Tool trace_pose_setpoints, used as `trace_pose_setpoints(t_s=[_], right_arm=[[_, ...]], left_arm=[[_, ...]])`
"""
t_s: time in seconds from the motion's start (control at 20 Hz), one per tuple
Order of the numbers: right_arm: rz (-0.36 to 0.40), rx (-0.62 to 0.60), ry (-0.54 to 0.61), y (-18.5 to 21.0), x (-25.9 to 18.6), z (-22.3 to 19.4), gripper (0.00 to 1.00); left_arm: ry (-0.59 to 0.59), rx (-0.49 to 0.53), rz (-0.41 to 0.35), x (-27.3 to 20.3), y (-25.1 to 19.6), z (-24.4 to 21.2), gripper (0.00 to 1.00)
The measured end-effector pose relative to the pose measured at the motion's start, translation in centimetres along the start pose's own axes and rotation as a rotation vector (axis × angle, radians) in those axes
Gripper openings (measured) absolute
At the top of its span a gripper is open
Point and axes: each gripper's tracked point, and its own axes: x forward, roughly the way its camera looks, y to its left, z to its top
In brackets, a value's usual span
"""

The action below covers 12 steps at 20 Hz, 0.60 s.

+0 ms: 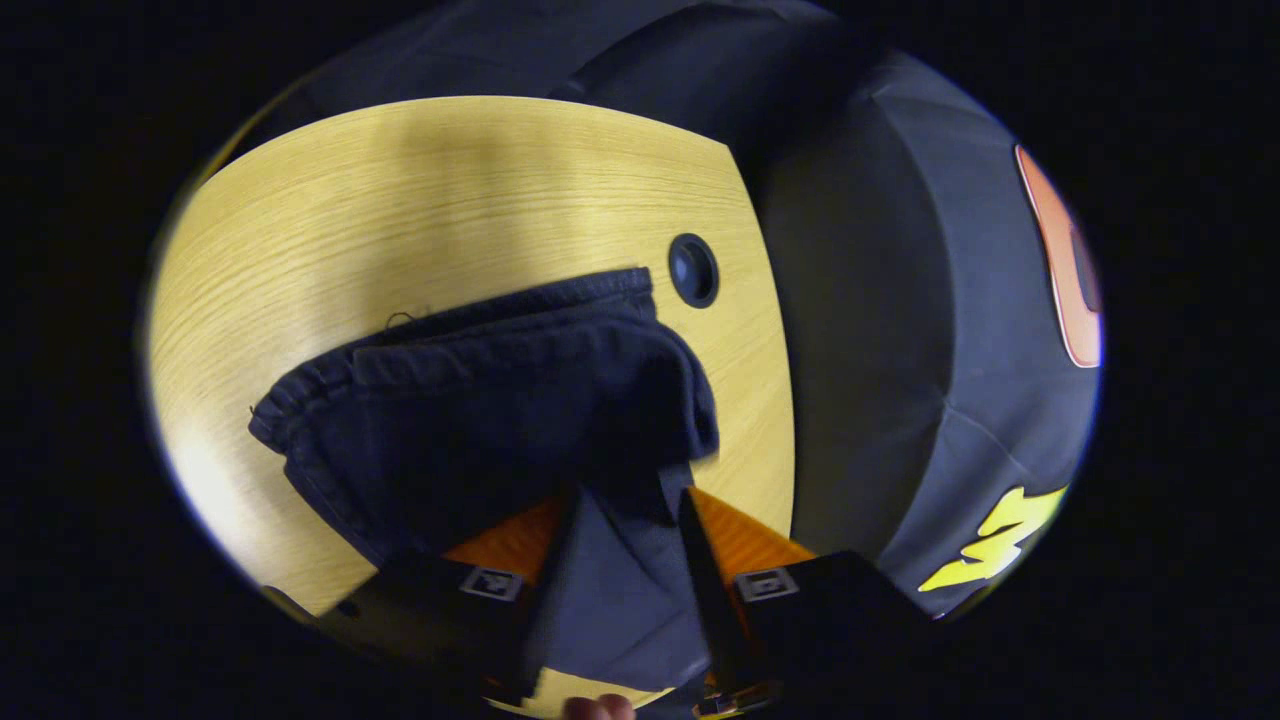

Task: Grasp the waist and the cuffs of the jeans and fold them to make the two legs overlap; first hold the waist and fold one-third of the jeans toward the cuffs, then hold the cuffs and fold the remaining one-third in the same direction to finish folding.

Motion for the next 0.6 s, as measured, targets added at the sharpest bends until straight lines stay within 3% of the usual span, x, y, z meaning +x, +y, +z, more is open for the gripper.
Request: trace_pose_setpoints(t_s=[0.05, 0.1, 0.2, 0.25, 0.3, 0.35, 0.4, 0.6], right_arm=[[0.002, -0.018, -0.019, 0.0, -0.5, 0.0, 0.9], [0.007, -0.035, -0.037, 0.2, -1.1, 0.1, 1.0], [0.007, -0.085, -0.068, 0.9, -3.0, 0.1, 0.85], [0.003, -0.124, -0.089, 1.1, -4.3, 0.0, 0.96], [-0.008, -0.174, -0.116, 1.3, -5.8, -0.1, 0.96], [-0.02, -0.238, -0.16, 1.5, -7.7, 0.0, 0.88], [-0.022, -0.315, -0.212, 2.1, -9.9, 0.0, 0.96], [0.03, -0.639, -0.427, 4.6, -20.1, -2.7, 0.96]], left_arm=[[-0.003, 0.025, 0.015, -0.8, -0.1, 0.1, 0.76], [-0.008, 0.04, 0.019, -1.0, -0.2, -0.2, 1.0], [-0.007, 0.047, -0.007, -2.5, -1.7, -0.4, 1.0], [-0.016, 0.07, -0.015, -3.3, -2.3, -0.8, 0.98], [-0.034, 0.107, -0.03, -4.5, -3.3, -1.1, 0.99], [-0.055, 0.163, -0.049, -5.9, -4.2, -1.4, 1.0], [-0.078, 0.235, -0.07, -7.4, -5.4, -2.1, 0.99], [-0.225, 0.561, -0.194, -15.9, -10.5, -6.2, 0.99]])
